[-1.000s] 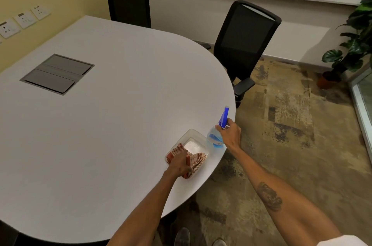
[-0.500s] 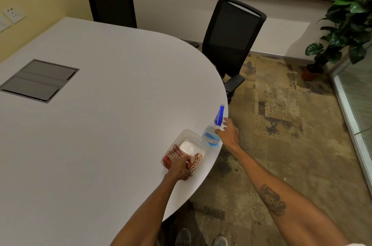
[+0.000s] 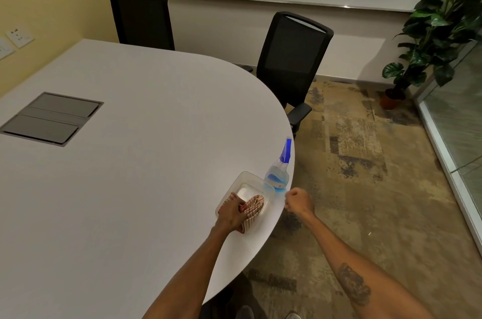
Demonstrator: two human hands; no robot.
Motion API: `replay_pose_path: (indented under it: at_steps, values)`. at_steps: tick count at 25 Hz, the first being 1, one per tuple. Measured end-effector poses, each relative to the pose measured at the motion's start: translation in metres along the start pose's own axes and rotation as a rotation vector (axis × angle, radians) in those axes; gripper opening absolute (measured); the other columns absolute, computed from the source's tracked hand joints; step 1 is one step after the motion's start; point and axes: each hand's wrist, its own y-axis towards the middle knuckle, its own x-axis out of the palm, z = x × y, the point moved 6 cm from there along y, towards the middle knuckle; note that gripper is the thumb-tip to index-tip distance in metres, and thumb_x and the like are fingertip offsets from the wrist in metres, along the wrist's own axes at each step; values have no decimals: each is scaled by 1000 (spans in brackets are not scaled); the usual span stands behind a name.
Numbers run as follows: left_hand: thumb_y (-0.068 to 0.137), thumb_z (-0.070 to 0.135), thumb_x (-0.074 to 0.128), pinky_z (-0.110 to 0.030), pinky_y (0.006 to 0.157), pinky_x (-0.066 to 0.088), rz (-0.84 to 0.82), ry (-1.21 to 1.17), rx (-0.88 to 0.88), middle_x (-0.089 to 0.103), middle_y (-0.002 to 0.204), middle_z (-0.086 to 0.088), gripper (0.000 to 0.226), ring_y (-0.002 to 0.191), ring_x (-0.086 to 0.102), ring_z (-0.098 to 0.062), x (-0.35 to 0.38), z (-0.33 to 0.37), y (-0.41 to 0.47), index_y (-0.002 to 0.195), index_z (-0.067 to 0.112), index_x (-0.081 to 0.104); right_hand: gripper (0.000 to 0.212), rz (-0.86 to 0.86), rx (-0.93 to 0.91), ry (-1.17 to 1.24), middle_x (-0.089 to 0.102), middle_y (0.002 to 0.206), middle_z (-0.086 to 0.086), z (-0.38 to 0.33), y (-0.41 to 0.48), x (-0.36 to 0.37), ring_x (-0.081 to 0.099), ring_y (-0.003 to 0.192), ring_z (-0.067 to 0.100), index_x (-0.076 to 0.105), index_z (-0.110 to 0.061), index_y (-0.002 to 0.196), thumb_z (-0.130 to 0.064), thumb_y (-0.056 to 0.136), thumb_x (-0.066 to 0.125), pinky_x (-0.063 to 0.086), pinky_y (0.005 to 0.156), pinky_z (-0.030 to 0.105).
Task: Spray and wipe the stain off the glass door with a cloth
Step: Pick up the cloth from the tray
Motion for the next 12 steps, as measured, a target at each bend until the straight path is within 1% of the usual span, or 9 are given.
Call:
replay_pose_path:
  at_steps: [1, 3, 5, 6, 7, 9, 10, 12]
  values:
    - [100, 32, 58, -32, 103, 50, 5, -10, 6, 64, 137, -9, 44, 126, 62, -25, -4, 0, -2, 139, 11, 59, 24, -103, 0, 47, 70, 112, 18, -2, -9, 13, 70, 93, 26, 65, -1, 117, -18, 102, 56, 60, 89, 37]
    - [99, 33, 60, -33, 104, 51, 12, -23, 33, 64, 138, -9, 47, 124, 63, -26, -13, 2, -6, 141, 10, 59, 36, -255, 10, 94, 66, 123, 17, -8, -25, 37, 68, 107, 27, 59, -2, 128, -28, 103, 55, 58, 97, 38]
    - [97, 31, 63, -33, 102, 51, 10, -48, 78, 65, 137, -10, 49, 122, 64, -26, -23, 8, -10, 141, 10, 59, 48, -332, 50, 151, 59, 136, 17, -13, -38, 55, 62, 120, 32, 50, -4, 138, -39, 105, 49, 54, 103, 41]
    - [96, 30, 64, -33, 101, 51, 6, -78, 104, 66, 136, -10, 48, 121, 64, -26, -28, 12, -12, 140, 10, 60, 53, -364, 80, 214, 56, 141, 18, -16, -43, 63, 59, 125, 34, 45, -5, 143, -42, 105, 47, 52, 103, 42]
    - [96, 29, 65, -34, 102, 52, -1, -113, 131, 67, 134, -10, 47, 120, 65, -26, -33, 15, -15, 139, 10, 61, 56, -390, 105, 293, 55, 143, 18, -20, -49, 68, 58, 127, 35, 43, -7, 146, -45, 105, 45, 52, 102, 43]
    - [95, 27, 66, -38, 104, 55, -25, -170, 186, 68, 132, -10, 45, 119, 66, -25, -40, 23, -19, 137, 10, 63, 54, -404, 112, 433, 59, 138, 17, -32, -57, 71, 62, 122, 34, 45, -10, 143, -45, 103, 50, 54, 101, 46]
    - [95, 27, 67, -39, 102, 57, -46, -201, 204, 68, 131, -10, 46, 117, 67, -26, -41, 27, -22, 137, 10, 63, 52, -390, 96, 473, 62, 135, 16, -38, -59, 67, 63, 119, 33, 47, -13, 141, -45, 101, 55, 55, 100, 47]
    - [96, 30, 66, -39, 97, 60, -85, -276, 225, 70, 126, -10, 44, 109, 71, -26, -42, 36, -27, 135, 11, 64, 48, -341, 39, 470, 64, 129, 13, -46, -64, 56, 63, 117, 30, 50, -16, 133, -44, 96, 62, 55, 101, 48]
